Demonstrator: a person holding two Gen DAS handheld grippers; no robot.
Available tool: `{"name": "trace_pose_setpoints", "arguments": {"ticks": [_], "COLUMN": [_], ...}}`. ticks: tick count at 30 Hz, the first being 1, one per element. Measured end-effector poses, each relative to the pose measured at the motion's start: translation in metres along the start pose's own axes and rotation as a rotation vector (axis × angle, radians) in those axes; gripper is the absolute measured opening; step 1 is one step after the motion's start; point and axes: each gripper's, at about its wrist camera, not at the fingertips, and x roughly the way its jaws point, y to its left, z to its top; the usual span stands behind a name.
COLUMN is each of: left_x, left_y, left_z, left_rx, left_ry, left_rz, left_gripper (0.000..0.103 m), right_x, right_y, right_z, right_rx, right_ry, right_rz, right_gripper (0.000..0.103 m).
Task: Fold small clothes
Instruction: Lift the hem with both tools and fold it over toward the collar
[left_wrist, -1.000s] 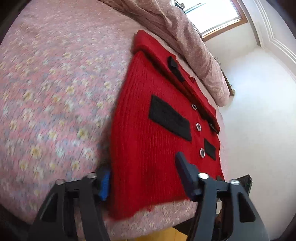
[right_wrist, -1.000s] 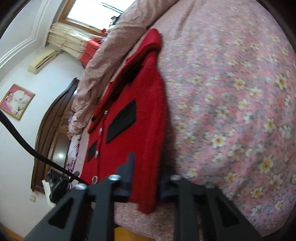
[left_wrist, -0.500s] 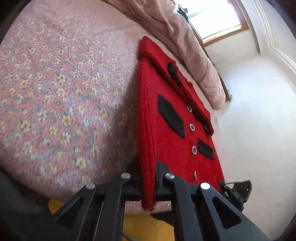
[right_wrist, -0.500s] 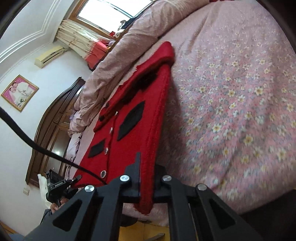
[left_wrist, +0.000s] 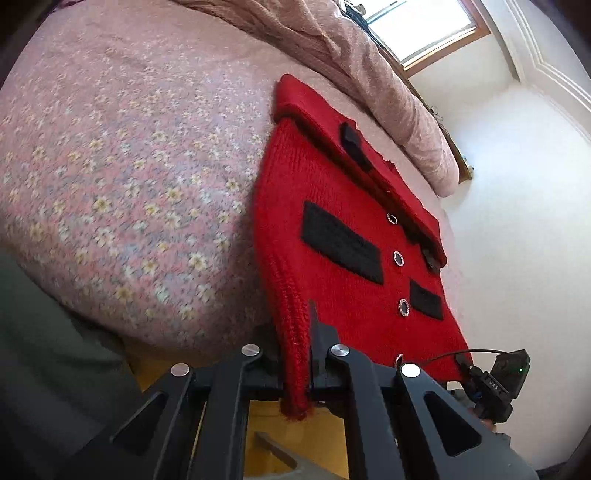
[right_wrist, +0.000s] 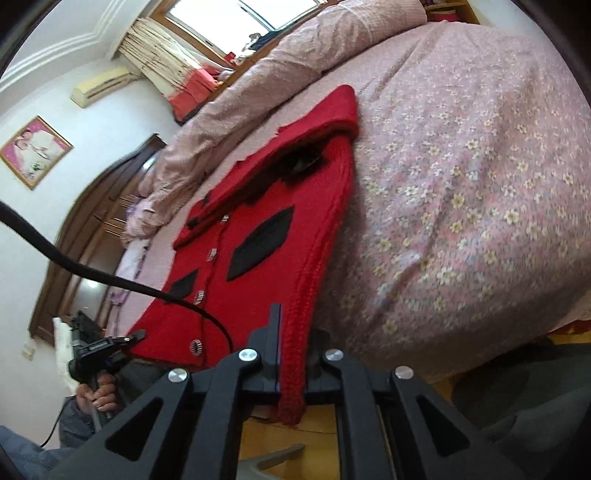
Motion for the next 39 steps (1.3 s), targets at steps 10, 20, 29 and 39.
{"name": "trace_pose_setpoints", "arguments": {"ticks": [10,20,29,39], "left_x": [0.04,0.062,0.078,0.11], "left_y": [-0.027,-0.044,-0.062,-0.062], "left_z": [0.061,0.153,0.23,0.251], "left_rx": [0.051,0.04,0.115,0.131], "left_ry": [-0.076,-0.197,-0.297,-0.271], "left_rz": [-0.028,-0.143,-0.154,-0.137], "left_gripper": [0.001,0.001,0.001,0.001], "right_x": [0.039,0.078,0.1,0.132], "right_y": [0.012,0.043,0.017,0.01], "right_z": [0.061,0.148,0.223,0.26], "right_rx": [-0.107,-0.228,-0.12,-0.107], "right_ry": [-0.04,-0.202,-0.29,-0.269], "right_rz": [-0.161,-0.176,-0.077,-0.043], "right_gripper": [0.007,0.007,0.007,0.007]}}
